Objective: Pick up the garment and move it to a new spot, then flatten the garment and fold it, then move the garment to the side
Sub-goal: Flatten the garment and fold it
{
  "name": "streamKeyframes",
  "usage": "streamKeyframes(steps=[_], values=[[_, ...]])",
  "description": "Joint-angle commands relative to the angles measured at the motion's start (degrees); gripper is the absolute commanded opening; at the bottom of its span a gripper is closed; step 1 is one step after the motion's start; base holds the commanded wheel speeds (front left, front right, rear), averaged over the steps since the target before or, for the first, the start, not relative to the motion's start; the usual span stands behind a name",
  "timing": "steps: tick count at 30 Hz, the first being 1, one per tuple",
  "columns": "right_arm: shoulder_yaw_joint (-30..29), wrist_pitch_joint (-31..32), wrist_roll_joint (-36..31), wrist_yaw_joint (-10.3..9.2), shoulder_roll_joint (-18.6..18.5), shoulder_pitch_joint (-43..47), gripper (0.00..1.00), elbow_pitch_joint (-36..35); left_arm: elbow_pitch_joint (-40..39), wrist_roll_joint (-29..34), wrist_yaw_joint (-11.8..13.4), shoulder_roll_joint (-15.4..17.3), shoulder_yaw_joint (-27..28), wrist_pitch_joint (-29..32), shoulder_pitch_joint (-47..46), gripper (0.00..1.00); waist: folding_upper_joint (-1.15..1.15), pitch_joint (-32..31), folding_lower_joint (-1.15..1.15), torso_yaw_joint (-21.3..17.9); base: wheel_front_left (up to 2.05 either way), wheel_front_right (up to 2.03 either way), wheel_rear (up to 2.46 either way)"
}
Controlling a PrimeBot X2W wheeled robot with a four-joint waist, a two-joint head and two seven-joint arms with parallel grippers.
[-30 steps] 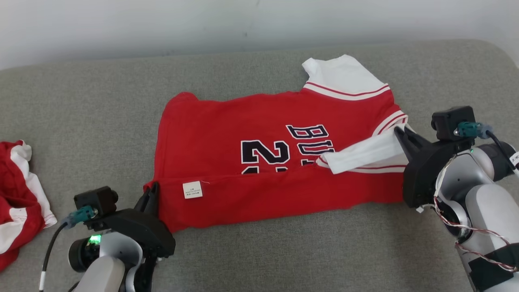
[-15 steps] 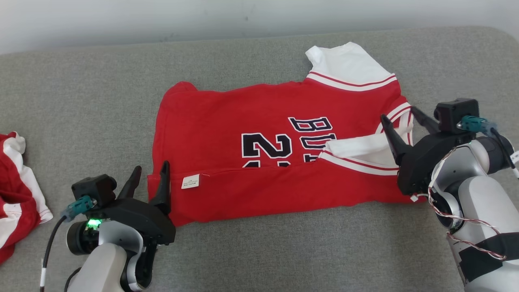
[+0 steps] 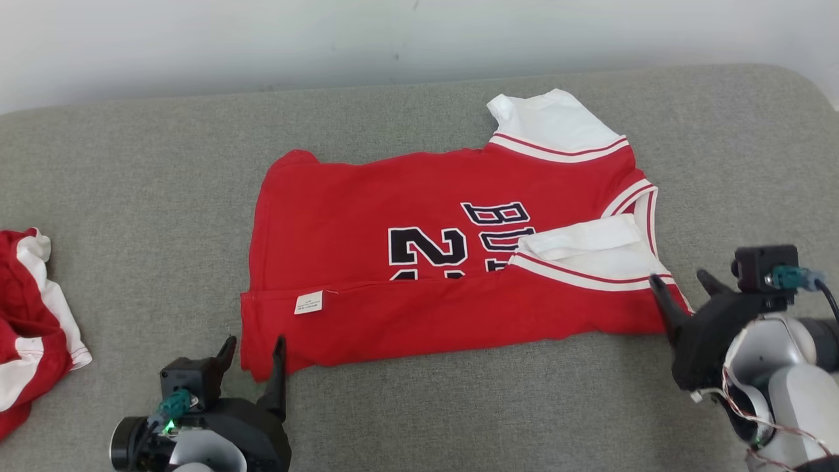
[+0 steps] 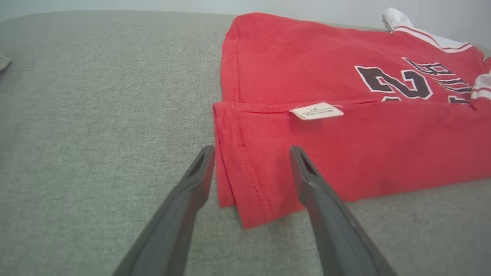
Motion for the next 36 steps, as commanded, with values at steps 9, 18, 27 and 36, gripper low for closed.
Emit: streamKeyframes(steps=[9,18,27,36], values=[[-5.44,6.58,-4.6,0.15,2.72,3.17,1.0,-0.31,1.92,3.9,4.14,0.71,-1.65,1.1,-1.25,1.0,0.0,2.07,0.01,-0.61,0.0,0.0,0.0],[-7.15,7.74,-8.16,0.14,4.2,0.8,1.0,3.66,4.37,3.94,5.41,0.47,-2.63,4.19,-2.37,1.0,0.0,3.54,0.01,-0.35,0.0,0.0,0.0],[-6.14,6.06,-7.39,0.02,4.32,0.88,0.0,6.36,6.6,1.71,3.15,-0.09,-3.54,6.43,-1.48,0.0,0.0,2.96,0.01,-0.38,0.0,0.0,0.0],[-8.68,2.85,-5.2,0.01,4.31,7.13,0.0,1.52,3.41,0.17,3.0,0.71,-3.73,6.15,3.06,0.0,0.0,-2.42,0.01,-0.41,0.0,0.0,0.0]])
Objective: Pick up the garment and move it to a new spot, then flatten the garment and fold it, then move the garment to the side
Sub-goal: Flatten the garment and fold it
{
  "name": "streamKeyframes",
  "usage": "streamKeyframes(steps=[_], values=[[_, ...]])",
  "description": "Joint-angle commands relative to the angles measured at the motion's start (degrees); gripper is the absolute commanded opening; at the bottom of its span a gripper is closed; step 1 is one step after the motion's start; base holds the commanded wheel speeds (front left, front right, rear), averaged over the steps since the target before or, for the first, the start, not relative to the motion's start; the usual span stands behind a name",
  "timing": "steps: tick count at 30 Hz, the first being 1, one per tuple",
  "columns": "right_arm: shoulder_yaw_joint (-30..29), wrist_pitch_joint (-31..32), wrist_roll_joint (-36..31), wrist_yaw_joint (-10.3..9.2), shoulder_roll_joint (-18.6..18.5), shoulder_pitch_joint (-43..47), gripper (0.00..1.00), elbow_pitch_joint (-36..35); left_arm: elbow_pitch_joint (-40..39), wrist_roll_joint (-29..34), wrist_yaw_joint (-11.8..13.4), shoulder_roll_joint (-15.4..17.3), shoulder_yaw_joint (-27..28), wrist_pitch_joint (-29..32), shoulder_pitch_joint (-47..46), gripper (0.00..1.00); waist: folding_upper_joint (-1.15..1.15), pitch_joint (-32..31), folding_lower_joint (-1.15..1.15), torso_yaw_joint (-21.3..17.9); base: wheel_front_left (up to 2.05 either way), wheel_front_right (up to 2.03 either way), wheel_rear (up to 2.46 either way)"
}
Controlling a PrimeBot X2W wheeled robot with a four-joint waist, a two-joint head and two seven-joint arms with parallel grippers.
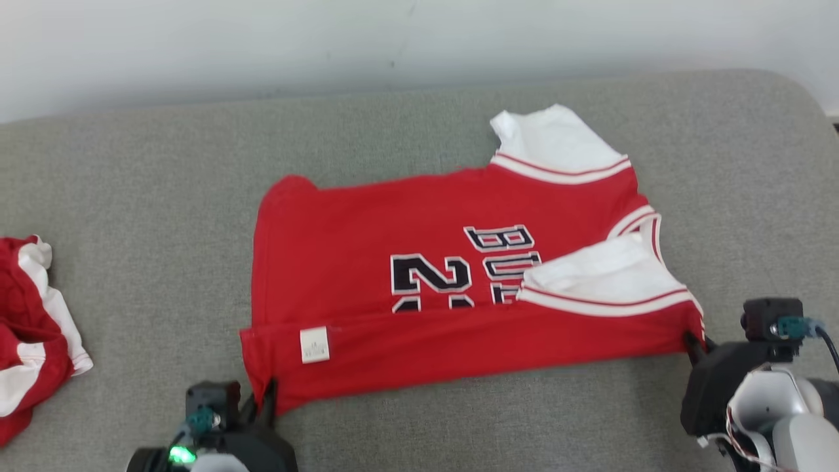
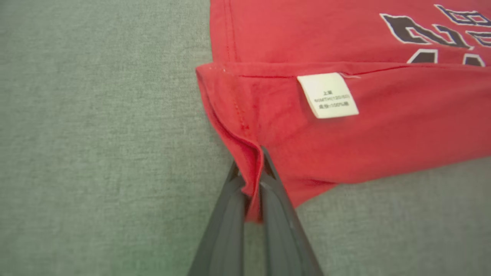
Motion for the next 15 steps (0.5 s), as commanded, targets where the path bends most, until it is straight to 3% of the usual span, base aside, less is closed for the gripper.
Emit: streamKeyframes(steps=[1,12,13,14,15], values=[[-0.52,-0.1,0.38,-0.16,-0.1,2.17,0.0,-1.04,-0.35,-0.42,0.62,0.71,-0.29,0.41,2.55,0.0,0.0,-2.32,0.0,0.02,0.0,0.0,0.0],[-0.64,0.46,0.51,-0.16,2.31,10.62,0.0,-5.06,-7.72,-1.52,2.89,1.96,-0.68,1.62,10.67,0.0,0.0,-4.58,0.0,0.1,0.0,0.0,0.0],[-0.5,0.23,0.23,-0.16,2.33,10.85,0.43,-4.82,-8.02,-1.57,2.97,2.09,-0.64,1.53,11.04,0.04,0.0,-4.59,0.0,0.08,0.0,0.0,0.0],[-0.49,-0.03,-0.12,-0.16,2.23,11.07,1.0,-4.4,-8.33,-1.68,3.15,2.18,-0.56,1.41,11.43,0.38,0.0,-4.65,0.0,0.09,0.0,0.0,0.0],[-0.52,-0.26,-0.47,-0.16,2.17,11.19,1.0,-4.05,-8.53,-1.79,3.29,2.2,-0.5,1.22,11.72,1.0,0.0,-4.73,0.0,0.11,0.0,0.0,0.0]])
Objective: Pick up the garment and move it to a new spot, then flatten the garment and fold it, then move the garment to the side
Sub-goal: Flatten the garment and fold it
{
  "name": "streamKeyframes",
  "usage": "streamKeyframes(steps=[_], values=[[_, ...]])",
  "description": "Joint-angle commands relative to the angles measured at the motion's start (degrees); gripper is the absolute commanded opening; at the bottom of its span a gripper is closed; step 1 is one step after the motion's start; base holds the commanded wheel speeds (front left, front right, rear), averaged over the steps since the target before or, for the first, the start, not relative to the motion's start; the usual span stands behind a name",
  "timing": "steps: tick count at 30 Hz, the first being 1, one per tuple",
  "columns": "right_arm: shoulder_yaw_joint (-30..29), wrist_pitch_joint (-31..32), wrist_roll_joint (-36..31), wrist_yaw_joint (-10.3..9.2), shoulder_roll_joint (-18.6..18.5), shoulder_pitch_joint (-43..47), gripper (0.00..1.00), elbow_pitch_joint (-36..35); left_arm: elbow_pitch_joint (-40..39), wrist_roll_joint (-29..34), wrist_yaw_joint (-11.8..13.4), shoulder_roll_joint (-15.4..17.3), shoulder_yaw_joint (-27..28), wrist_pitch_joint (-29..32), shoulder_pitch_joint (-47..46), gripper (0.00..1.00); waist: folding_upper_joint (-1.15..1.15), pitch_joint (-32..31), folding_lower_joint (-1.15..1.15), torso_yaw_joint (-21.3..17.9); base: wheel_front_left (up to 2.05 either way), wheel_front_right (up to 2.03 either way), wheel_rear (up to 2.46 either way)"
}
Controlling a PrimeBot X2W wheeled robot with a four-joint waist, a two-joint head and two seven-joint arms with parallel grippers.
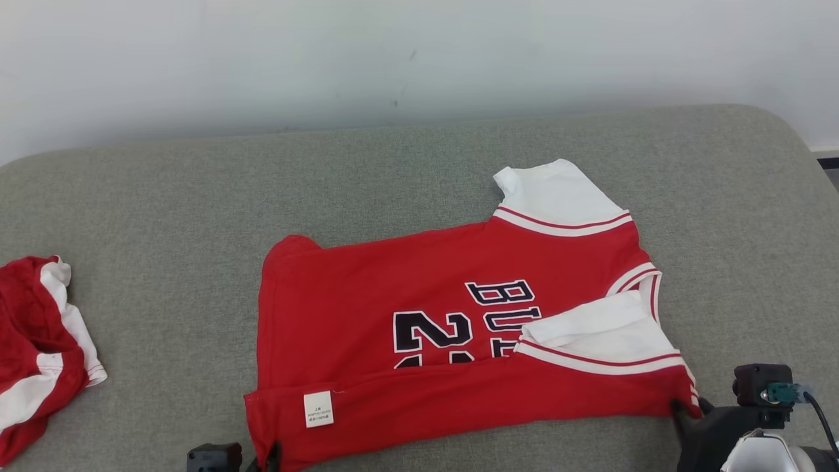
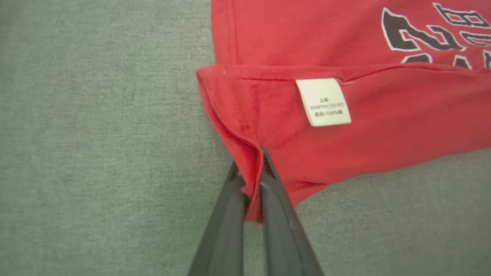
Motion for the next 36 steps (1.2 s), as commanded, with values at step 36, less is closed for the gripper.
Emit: streamKeyframes(steps=[36], values=[[14.6,7.74,4.9,-0.16,-5.37,-45.24,1.0,18.25,15.05,-3.49,-7.06,1.35,2.06,19.24,-42.4,1.0,0.0,15.6,0.0,-3.44,0.0,0.0,0.0]])
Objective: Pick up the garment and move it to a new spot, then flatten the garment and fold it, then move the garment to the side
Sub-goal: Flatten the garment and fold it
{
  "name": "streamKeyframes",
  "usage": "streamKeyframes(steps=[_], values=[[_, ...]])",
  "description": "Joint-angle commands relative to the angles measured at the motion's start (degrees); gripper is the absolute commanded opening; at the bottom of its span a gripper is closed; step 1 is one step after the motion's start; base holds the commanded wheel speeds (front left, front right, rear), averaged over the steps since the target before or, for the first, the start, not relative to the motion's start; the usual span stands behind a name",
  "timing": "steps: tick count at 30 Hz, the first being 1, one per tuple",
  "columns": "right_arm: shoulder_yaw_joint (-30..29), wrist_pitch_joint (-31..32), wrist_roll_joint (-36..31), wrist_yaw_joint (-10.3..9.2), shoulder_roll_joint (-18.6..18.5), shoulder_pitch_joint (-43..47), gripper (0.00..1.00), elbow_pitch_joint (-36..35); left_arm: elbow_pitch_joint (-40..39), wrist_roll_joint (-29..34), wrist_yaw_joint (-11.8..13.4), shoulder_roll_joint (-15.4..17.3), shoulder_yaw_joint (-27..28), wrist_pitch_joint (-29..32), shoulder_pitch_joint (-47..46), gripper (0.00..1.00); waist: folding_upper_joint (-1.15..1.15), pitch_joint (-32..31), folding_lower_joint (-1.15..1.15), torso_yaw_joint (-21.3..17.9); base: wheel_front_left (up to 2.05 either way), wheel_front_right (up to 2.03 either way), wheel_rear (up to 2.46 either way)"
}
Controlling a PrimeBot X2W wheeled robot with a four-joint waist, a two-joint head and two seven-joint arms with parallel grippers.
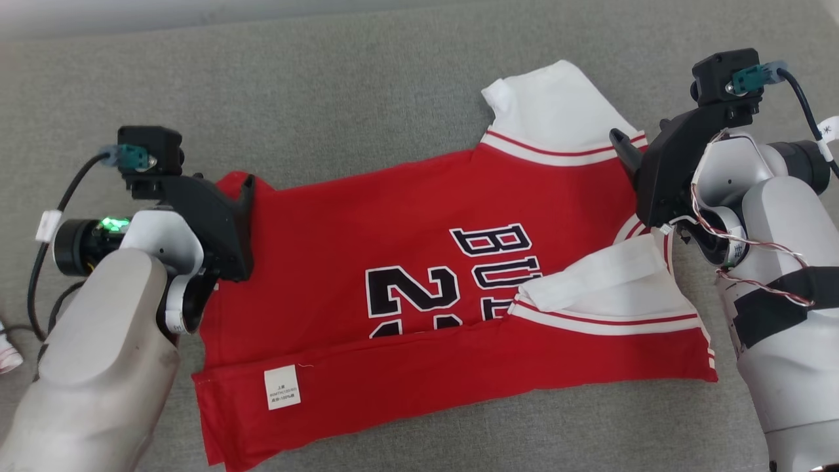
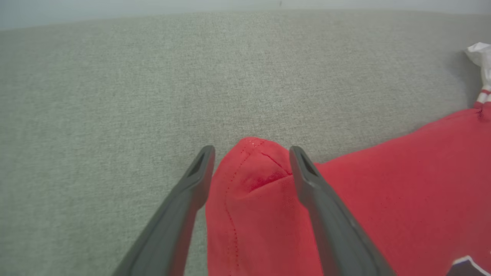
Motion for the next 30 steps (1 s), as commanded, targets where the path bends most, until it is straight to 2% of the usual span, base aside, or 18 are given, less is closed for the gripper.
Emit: streamKeyframes(steps=[1,9,11,12,20,30], values=[[0.29,-0.61,0.4,-0.15,-0.29,-0.75,1.0,0.95,0.82,0.8,-0.27,0.22,-0.33,0.51,-0.96,1.0,-0.01,2.58,-0.02,-0.55,0.0,0.0,0.0],[2.03,-3.91,1.95,-0.15,-1.37,-4.04,1.0,7.77,5.97,3.05,-0.21,0.03,-2.96,0.75,-3.41,1.0,-0.01,3.6,-0.02,0.18,0.0,0.0,0.0],[2.32,-4.4,2.19,-0.15,-1.68,-4.62,1.0,8.95,6.74,3.32,-0.4,-0.36,-3.66,1.06,-3.49,0.39,-0.01,3.59,-0.02,0.57,0.0,0.0,0.0],[2.48,-4.49,2.18,-0.15,-1.87,-4.92,1.0,9.39,6.97,3.48,-0.22,-0.6,-3.8,0.6,-3.61,0.0,-0.01,3.59,-0.02,0.79,0.0,0.0,0.0],[2.23,-6.43,0.85,-0.15,-3.56,-9.43,1.0,12.6,7.71,4.11,1.69,-2.93,-4.25,-2.57,-4.35,0.0,-0.01,5.19,-0.02,3.22,0.0,0.0,0.0],[-1.65,-10.89,-3.44,-0.15,-3.68,-14.86,1.0,18.66,7.78,3.87,1.89,-6.97,-4.99,-6.5,-6.29,0.0,-0.01,8.6,-0.02,7.34,0.0,0.0,0.0]])
